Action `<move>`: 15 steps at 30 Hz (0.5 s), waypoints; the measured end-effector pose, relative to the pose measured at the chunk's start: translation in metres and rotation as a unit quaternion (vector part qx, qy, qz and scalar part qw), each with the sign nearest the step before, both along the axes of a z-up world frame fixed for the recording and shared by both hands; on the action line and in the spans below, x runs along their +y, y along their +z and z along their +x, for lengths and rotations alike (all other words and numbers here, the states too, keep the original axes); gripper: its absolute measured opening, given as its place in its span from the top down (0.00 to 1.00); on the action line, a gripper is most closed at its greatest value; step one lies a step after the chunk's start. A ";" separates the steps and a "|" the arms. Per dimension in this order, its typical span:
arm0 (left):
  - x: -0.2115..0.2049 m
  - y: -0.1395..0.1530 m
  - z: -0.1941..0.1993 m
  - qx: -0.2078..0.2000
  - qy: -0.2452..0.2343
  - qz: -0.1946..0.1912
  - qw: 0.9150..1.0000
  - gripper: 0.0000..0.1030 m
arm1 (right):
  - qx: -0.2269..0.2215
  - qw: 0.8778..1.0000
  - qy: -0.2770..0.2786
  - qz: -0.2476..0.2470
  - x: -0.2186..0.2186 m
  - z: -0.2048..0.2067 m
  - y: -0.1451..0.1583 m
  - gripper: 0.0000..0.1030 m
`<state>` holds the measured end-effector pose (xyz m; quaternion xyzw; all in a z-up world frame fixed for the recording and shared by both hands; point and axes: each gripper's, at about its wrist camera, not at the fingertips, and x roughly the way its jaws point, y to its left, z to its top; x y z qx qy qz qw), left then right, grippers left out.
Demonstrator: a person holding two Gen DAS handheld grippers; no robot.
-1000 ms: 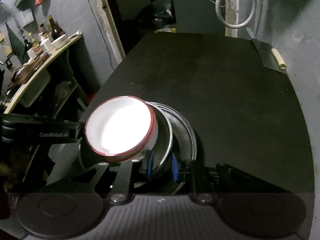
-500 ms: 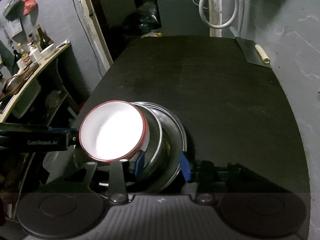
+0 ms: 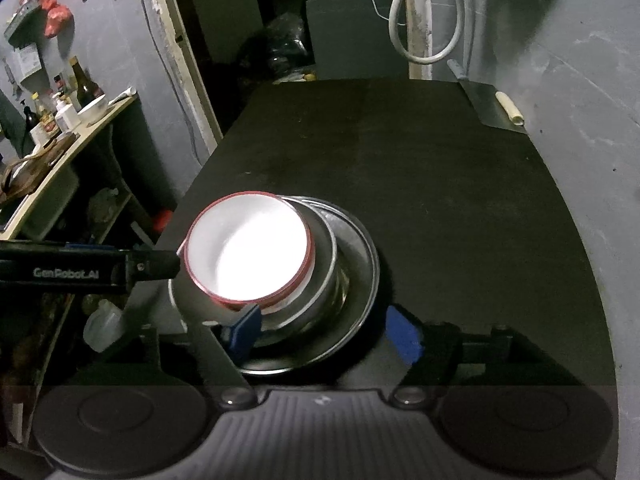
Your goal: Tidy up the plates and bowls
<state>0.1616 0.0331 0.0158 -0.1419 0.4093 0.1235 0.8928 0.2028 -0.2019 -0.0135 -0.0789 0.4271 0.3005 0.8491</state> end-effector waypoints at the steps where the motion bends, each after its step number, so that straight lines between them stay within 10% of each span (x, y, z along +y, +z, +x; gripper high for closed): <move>1: 0.000 0.001 -0.003 0.000 -0.001 0.001 1.000 0.07 | 0.000 1.000 -0.003 0.001 0.000 -0.003 0.000 0.21; 15: 0.006 -0.005 -0.057 0.010 -0.025 0.004 1.000 0.01 | -0.015 0.998 -0.058 0.009 -0.016 -0.045 0.005 0.00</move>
